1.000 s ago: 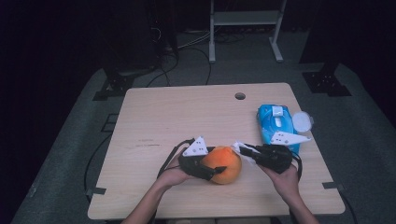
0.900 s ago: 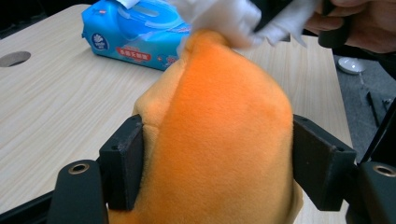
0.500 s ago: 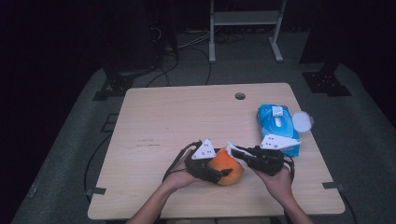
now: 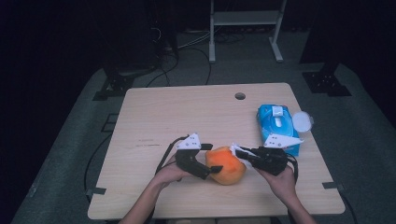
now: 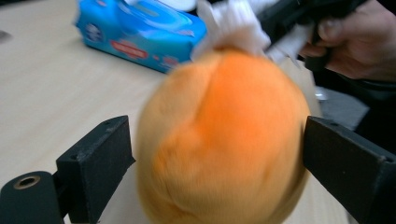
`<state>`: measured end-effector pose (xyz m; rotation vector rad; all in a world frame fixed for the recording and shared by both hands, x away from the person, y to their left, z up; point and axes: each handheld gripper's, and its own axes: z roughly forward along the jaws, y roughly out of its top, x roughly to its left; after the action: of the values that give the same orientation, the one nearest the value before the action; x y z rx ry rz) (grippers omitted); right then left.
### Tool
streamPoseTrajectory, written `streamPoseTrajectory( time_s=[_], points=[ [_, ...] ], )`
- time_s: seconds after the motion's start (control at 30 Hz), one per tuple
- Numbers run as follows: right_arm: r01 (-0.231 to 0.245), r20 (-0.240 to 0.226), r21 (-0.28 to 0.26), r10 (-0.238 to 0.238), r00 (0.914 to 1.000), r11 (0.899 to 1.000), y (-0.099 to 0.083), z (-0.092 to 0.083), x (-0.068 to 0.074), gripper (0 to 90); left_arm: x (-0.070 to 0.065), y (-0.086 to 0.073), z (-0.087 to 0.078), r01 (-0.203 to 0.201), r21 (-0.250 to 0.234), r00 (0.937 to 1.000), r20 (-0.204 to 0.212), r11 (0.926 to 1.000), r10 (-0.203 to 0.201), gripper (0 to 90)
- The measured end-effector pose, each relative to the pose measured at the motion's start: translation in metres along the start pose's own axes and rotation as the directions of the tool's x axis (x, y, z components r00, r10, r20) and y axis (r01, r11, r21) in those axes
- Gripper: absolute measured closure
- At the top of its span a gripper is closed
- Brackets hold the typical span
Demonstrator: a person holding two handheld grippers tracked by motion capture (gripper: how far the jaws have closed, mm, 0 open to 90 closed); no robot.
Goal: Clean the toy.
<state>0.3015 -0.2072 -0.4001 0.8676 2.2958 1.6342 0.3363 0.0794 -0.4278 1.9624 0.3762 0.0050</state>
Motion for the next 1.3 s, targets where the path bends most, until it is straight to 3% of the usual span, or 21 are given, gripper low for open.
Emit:
streamPoseTrajectory(
  time_s=[0.07,0.2,0.3,0.37,0.47,0.53,0.67,0.8,0.87,1.03,1.17,1.3],
  points=[
    [-0.007,0.003,0.0,0.007,1.0,1.0,-0.001,-0.001,-0.002,80.9,0.001,-0.004,0.004,-0.006,0.002,0.9997,0.022,1.0,0.006,8.2],
    [-0.023,0.014,-0.001,0.023,0.9996,1.0,-0.002,-0.003,-0.006,80.9,-0.003,-0.007,0.009,-0.042,-0.014,0.9991,0.003,0.999,0.042,8.8],
    [-0.025,0.021,-0.014,0.025,0.9994,1.0,0.0,-0.005,-0.006,80.9,-0.01,0.0,0.007,-0.063,-0.008,0.9972,-0.04,0.998,0.062,25.3],
    [-0.019,0.025,-0.033,0.02,0.9995,0.999,0.002,-0.008,-0.005,80.9,-0.015,0.006,0.003,-0.08,-0.014,0.9951,-0.059,0.9967,0.079,30.7],
    [-0.019,0.017,-0.054,0.02,0.9997,0.998,0.006,-0.011,-0.005,80.8,-0.023,0.017,-0.003,-0.132,-0.008,0.9853,-0.111,0.9913,0.13,32.0],
    [-0.025,0.013,-0.052,0.026,0.9996,0.998,0.004,-0.009,-0.006,80.8,-0.028,0.017,0.0,-0.177,0.044,0.9686,-0.169,0.9831,0.182,32.2],
    [-0.04,-0.018,-0.029,0.039,0.9991,0.999,0.002,-0.002,-0.006,80.9,-0.031,0.009,0.01,-0.178,0.056,0.9763,-0.115,0.9824,0.184,32.1],
    [-0.026,-0.067,-0.025,0.025,0.9975,0.999,0.004,0.006,0.007,80.8,-0.04,0.008,0.016,-0.217,0.069,0.97,-0.096,0.9736,0.223,30.0],
    [-0.008,-0.077,-0.018,0.006,0.997,1.0,0.005,0.009,0.013,80.8,-0.04,0.007,0.016,-0.218,0.071,0.9708,-0.086,0.9733,0.224,29.1],
    [-0.015,-0.055,0.0,0.015,0.9984,1.0,0.0,0.007,0.005,80.8,-0.029,0.007,0.01,-0.145,0.028,0.9874,-0.06,0.989,0.147,22.5],
    [-0.058,-0.004,0.011,0.058,0.9983,0.998,-0.006,0.0,-0.01,80.9,-0.031,0.004,0.012,-0.166,0.033,0.9839,-0.062,0.9856,0.168,28.8],
    [-0.076,-0.017,0.008,0.076,0.997,0.997,-0.008,-0.001,-0.011,80.9,-0.033,0.003,0.015,-0.174,0.04,0.983,-0.052,0.9839,0.176,31.0]
  ],
)
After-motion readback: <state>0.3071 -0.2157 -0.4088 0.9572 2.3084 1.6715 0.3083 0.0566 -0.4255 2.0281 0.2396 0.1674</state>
